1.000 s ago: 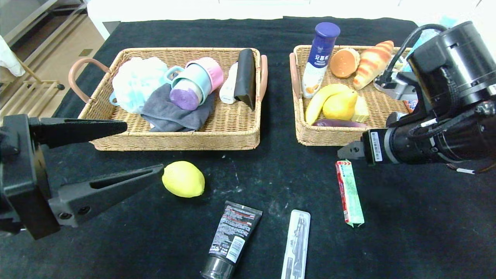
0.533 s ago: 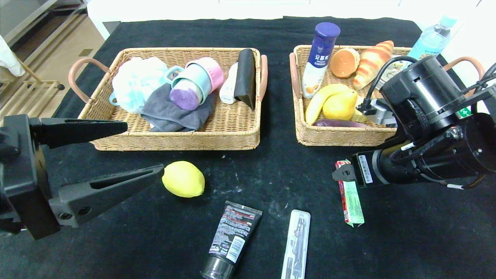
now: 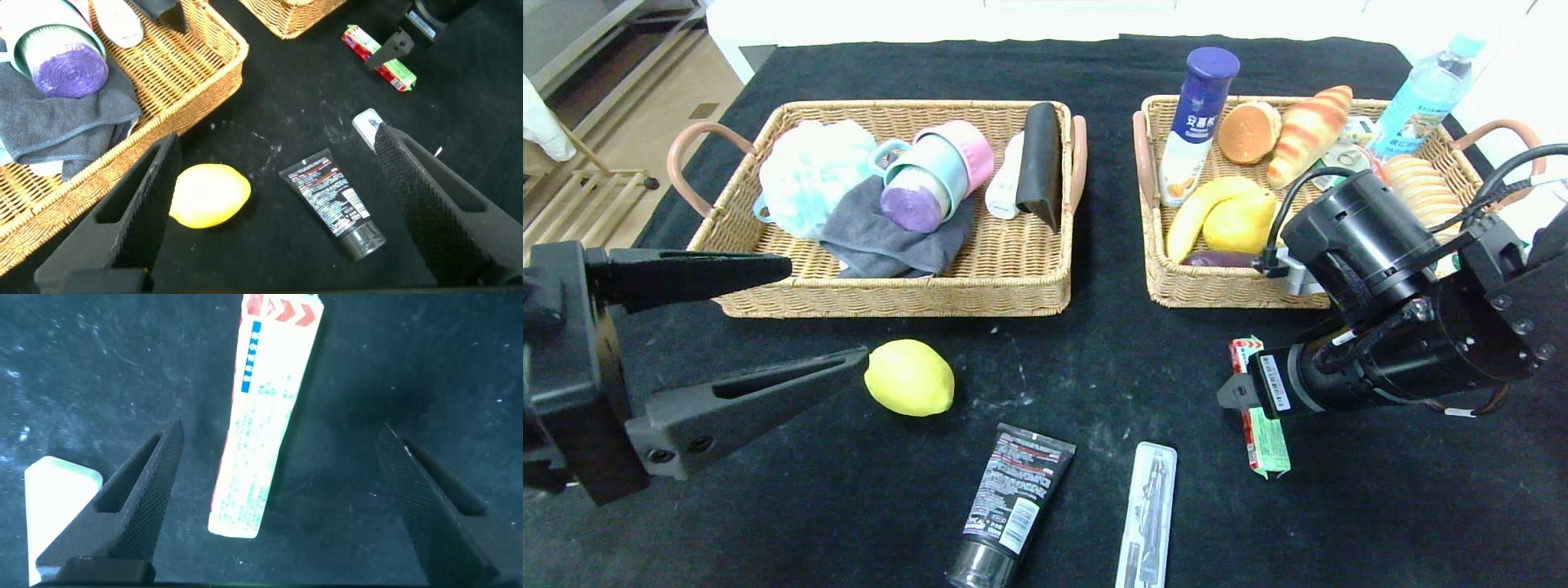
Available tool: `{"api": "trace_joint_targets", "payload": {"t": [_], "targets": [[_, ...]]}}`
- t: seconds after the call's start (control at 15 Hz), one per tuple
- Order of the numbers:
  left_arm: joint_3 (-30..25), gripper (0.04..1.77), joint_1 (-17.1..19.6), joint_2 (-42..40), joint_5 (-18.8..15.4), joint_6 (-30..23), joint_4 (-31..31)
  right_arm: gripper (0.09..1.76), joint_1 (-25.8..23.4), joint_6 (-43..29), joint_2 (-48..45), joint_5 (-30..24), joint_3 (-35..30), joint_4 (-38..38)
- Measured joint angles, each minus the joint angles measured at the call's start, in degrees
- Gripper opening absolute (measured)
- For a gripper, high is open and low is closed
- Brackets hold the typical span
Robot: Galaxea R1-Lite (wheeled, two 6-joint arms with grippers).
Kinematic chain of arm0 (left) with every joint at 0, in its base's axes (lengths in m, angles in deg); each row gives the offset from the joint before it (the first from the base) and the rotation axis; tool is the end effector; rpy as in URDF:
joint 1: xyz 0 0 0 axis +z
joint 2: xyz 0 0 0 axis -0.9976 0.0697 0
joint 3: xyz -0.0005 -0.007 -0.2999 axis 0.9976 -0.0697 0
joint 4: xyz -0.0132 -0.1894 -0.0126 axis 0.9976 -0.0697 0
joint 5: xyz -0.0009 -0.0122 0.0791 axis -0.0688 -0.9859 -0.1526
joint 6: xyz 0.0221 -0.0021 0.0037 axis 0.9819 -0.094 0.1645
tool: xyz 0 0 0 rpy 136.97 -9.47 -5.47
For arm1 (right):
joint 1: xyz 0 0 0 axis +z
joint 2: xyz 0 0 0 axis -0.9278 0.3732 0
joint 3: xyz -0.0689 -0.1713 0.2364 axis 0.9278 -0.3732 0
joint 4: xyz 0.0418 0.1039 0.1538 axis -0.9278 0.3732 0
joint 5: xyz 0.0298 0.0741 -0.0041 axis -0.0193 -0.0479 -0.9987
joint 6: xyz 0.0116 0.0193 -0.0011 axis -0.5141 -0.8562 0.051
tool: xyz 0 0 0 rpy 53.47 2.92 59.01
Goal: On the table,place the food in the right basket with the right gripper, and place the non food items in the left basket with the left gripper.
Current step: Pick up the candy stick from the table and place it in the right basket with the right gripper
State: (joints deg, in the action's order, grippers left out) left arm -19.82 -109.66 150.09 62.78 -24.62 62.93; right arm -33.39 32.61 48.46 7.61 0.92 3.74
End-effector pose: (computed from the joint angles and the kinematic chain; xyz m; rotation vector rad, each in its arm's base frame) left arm 0.1271 -0.0631 0.2946 0.2318 0.0610 -0.7333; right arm 0.2528 0.1671 0.2338 -0.0652 0.8886 0.1263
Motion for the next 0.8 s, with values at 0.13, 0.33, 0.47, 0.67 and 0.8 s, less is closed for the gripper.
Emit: {"api": "trace_joint_targets", "payload": {"t": [0.13,0.33,0.47,0.67,0.8], "targets": [[0.0,1.72,0.01,0.0,0.0,0.02,0.0,1.71,0.0,-0.09,0.41,0.0,-0.04,0.07],[0.0,1.72,0.0,0.0,0.0,0.02,0.0,1.71,0.0,-0.1,0.78,0.0,-0.15,0.07],[0.0,1.72,0.01,0.0,0.0,0.02,0.0,1.71,0.06,-0.1,0.98,0.02,-0.17,0.07],[0.0,1.72,0.01,0.11,-0.02,0.02,0.0,1.71,0.09,-0.28,1.19,0.02,-0.23,0.07],[0.0,1.72,0.01,0.12,-0.02,0.0,0.0,1.71,0.09,-0.45,1.3,0.0,-0.28,0.05]]}}
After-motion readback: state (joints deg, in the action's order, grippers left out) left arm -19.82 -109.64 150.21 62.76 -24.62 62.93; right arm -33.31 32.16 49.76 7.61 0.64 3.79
